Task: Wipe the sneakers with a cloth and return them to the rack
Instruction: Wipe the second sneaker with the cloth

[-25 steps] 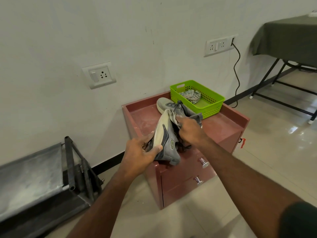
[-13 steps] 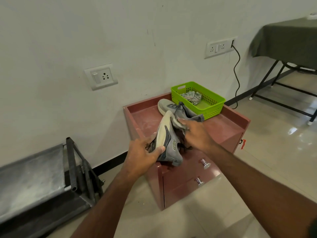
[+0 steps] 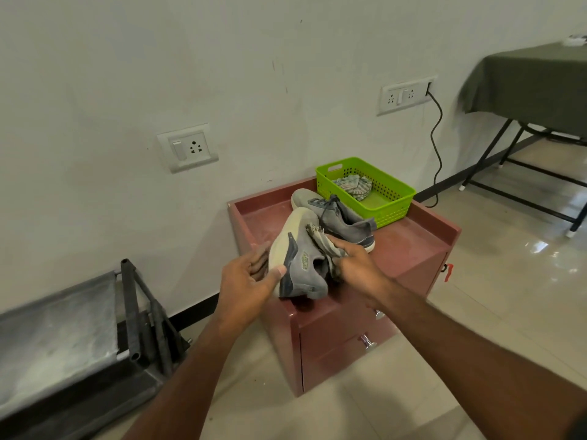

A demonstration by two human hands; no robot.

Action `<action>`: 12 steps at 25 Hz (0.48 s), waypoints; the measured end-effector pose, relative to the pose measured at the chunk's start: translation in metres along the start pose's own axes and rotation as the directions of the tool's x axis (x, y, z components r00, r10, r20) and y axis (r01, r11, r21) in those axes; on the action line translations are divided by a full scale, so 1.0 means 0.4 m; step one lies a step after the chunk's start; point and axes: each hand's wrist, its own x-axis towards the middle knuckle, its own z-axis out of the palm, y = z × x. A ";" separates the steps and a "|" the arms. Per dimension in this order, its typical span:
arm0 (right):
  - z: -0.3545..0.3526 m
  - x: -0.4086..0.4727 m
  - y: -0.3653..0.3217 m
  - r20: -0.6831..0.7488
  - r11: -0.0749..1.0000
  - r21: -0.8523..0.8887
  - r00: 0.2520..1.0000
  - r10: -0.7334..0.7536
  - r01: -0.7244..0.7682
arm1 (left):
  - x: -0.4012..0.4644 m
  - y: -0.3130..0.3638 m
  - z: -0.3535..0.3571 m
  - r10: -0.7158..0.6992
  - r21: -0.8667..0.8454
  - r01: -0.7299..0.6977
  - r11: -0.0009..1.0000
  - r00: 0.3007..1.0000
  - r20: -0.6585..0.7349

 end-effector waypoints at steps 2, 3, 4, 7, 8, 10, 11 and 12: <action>0.023 0.008 0.000 -0.002 0.976 0.159 0.989 0.151 -0.149 | -0.002 0.004 -0.004 0.072 0.174 -0.049 0.984 0.989 -0.129; 0.039 0.010 0.000 0.009 0.952 0.220 0.976 0.218 -0.214 | 0.000 0.007 -0.006 0.117 0.271 -0.066 0.960 0.977 -0.177; 0.055 0.010 -0.001 0.010 0.932 0.264 0.967 0.254 -0.248 | 0.001 0.012 -0.007 0.152 0.330 -0.078 0.941 0.967 -0.204; 0.088 0.011 0.005 -0.056 0.956 0.230 0.978 0.199 -0.181 | -0.010 0.024 -0.001 0.236 0.438 -0.149 0.887 0.960 -0.152; 0.089 0.011 0.004 -0.077 0.964 0.206 0.979 0.188 -0.169 | -0.014 0.025 0.003 0.259 0.473 -0.179 0.863 0.960 -0.109; 0.084 0.012 -0.009 -0.140 0.964 0.194 0.968 0.211 -0.182 | -0.015 0.034 0.003 0.274 0.503 -0.228 0.834 0.962 -0.018; 0.080 0.015 -0.014 -0.179 0.962 0.196 0.958 0.226 -0.190 | -0.010 0.035 -0.004 0.260 0.498 -0.244 0.832 0.965 0.038; 0.075 0.018 -0.020 -0.215 0.962 0.195 0.948 0.233 -0.192 | -0.003 0.033 -0.014 0.235 0.495 -0.255 0.831 0.966 0.104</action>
